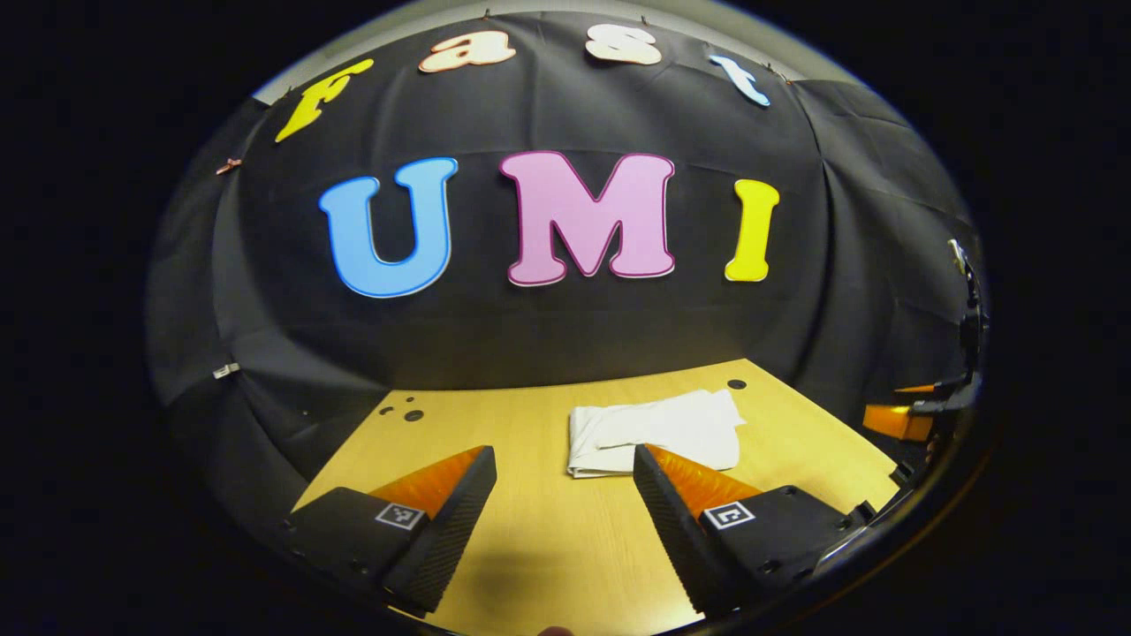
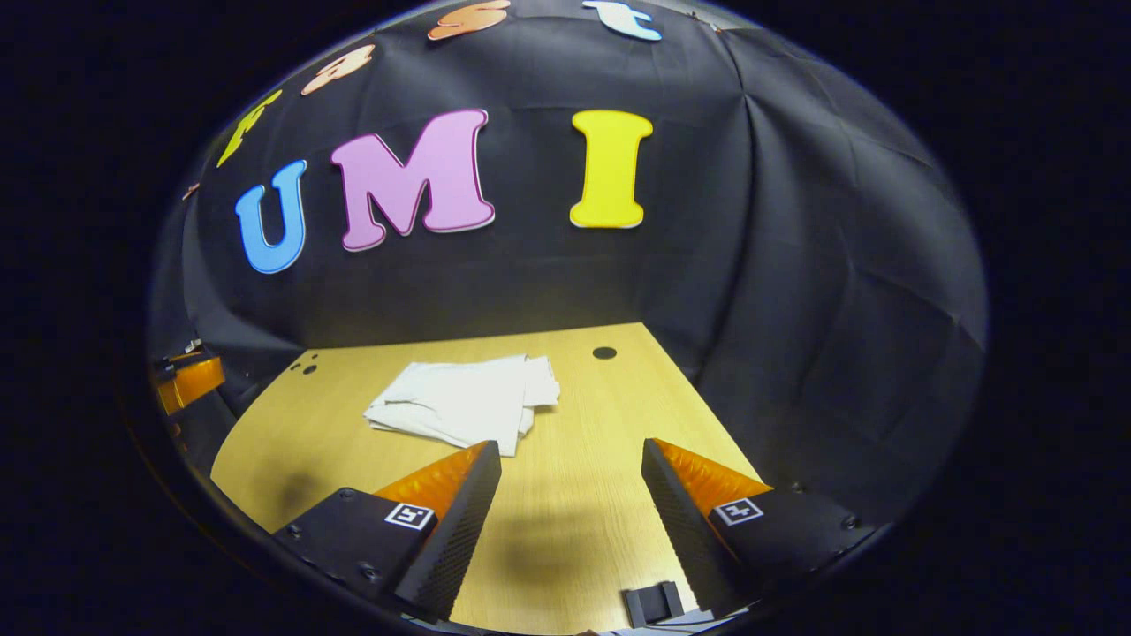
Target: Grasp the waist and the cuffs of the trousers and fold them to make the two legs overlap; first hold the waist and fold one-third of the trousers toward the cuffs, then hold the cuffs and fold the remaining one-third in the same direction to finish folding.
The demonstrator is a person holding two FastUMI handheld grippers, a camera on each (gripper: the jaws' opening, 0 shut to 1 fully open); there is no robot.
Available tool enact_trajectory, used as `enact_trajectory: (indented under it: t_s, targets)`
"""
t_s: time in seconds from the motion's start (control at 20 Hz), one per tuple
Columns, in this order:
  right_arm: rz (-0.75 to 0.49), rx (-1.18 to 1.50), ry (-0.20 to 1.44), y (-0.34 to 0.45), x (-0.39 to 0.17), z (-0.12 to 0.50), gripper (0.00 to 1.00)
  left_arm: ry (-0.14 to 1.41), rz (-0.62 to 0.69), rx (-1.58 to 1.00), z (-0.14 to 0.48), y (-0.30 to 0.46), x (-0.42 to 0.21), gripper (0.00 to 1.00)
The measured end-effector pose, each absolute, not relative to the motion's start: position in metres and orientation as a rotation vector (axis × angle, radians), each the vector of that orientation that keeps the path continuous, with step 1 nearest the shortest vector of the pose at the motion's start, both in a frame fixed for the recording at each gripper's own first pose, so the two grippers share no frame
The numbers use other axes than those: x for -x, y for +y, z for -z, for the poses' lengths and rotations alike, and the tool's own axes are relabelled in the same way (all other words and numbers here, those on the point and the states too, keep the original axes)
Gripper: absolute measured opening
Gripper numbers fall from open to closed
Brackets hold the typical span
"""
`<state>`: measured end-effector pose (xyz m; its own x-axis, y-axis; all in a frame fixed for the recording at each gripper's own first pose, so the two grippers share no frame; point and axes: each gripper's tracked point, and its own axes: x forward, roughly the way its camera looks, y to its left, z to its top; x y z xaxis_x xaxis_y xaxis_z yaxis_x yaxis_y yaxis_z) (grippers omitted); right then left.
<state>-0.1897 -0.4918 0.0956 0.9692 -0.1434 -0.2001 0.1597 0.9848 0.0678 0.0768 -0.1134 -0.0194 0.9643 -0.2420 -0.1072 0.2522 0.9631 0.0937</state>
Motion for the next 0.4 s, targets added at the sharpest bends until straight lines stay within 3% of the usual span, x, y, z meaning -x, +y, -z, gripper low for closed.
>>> enact_trajectory:
  t_s: [0.2,0.4]
  targets:
    - [0.112,-0.031,0.170,-0.457,0.227,-0.102,0.98,0.076,0.210,-0.017,0.027,-0.081,-0.040,0.98]
    - [0.066,-0.044,0.188,-0.416,0.266,-0.088,0.99,0.152,0.206,0.009,0.067,-0.067,-0.010,0.98]
